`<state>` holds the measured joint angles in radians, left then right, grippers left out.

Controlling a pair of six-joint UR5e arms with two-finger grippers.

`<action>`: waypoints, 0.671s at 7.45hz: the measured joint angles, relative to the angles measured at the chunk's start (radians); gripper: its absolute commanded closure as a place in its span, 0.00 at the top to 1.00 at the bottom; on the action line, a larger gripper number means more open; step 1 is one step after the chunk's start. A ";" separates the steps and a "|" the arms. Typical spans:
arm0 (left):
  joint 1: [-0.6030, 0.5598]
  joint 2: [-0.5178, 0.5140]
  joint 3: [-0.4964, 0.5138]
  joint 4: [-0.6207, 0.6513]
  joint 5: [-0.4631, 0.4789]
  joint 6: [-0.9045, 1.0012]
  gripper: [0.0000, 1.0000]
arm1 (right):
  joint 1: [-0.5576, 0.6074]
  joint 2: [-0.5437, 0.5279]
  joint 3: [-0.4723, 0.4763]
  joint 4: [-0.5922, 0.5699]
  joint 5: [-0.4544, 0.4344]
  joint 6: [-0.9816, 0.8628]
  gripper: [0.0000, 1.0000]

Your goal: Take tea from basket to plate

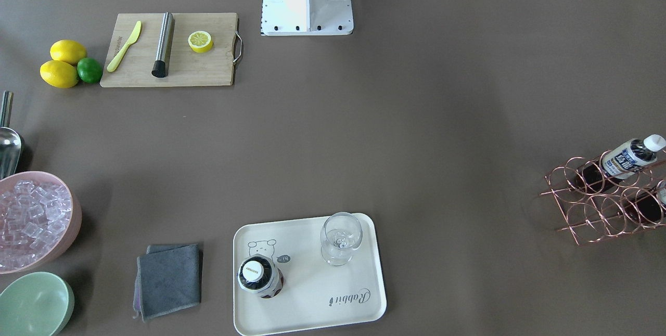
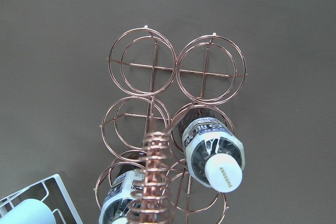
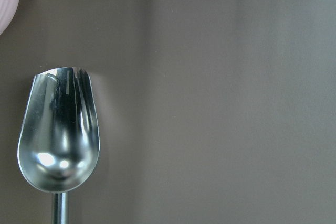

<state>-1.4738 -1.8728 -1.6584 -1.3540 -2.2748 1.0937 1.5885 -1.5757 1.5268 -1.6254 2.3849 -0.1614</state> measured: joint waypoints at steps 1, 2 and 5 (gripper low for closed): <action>-0.008 0.001 0.001 0.002 0.001 -0.001 0.98 | 0.000 0.000 -0.002 0.000 0.000 0.000 1.00; -0.020 0.001 0.004 0.004 0.001 -0.002 0.98 | -0.001 -0.001 -0.007 -0.001 0.003 0.001 1.00; -0.095 0.001 0.040 0.006 -0.022 -0.004 0.98 | -0.001 -0.001 -0.011 -0.001 0.005 0.001 1.00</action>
<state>-1.5692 -1.8722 -1.6186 -1.3483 -2.2971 1.0892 1.5877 -1.5770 1.5162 -1.6261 2.3898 -0.1608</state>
